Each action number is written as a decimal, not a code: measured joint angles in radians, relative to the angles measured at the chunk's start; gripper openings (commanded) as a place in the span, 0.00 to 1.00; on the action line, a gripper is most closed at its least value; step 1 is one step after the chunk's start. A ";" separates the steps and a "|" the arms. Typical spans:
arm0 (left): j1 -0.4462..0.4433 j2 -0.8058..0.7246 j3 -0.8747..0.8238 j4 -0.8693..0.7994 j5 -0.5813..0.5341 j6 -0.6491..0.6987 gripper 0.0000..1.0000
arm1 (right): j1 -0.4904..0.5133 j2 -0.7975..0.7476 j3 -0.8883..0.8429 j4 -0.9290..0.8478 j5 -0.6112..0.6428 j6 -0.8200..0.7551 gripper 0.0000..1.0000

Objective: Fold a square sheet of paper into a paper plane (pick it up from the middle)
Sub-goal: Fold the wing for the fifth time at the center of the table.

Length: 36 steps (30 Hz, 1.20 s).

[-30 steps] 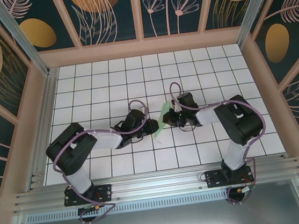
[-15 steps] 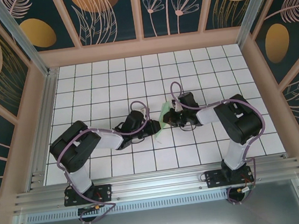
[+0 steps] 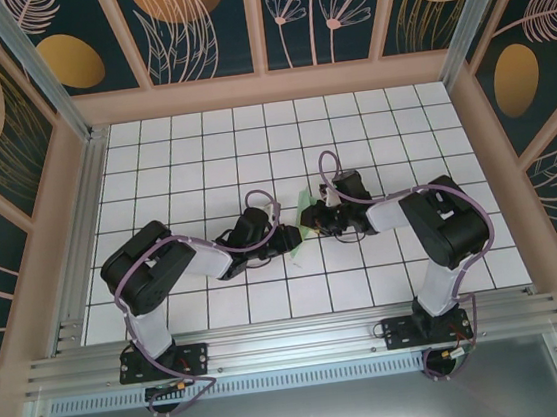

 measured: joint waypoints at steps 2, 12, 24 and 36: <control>0.000 0.000 -0.001 0.010 0.000 -0.004 0.22 | 0.000 0.000 0.000 0.001 -0.002 0.000 0.28; 0.000 0.001 -0.011 0.048 0.004 -0.027 0.21 | -0.002 0.000 -0.008 0.006 0.007 -0.004 0.20; 0.002 0.026 -0.015 0.109 0.026 -0.058 0.22 | -0.006 0.012 -0.006 -0.002 0.013 -0.004 0.10; 0.015 -0.027 -0.055 0.097 -0.009 -0.047 0.22 | -0.006 0.013 -0.005 -0.004 0.013 -0.004 0.10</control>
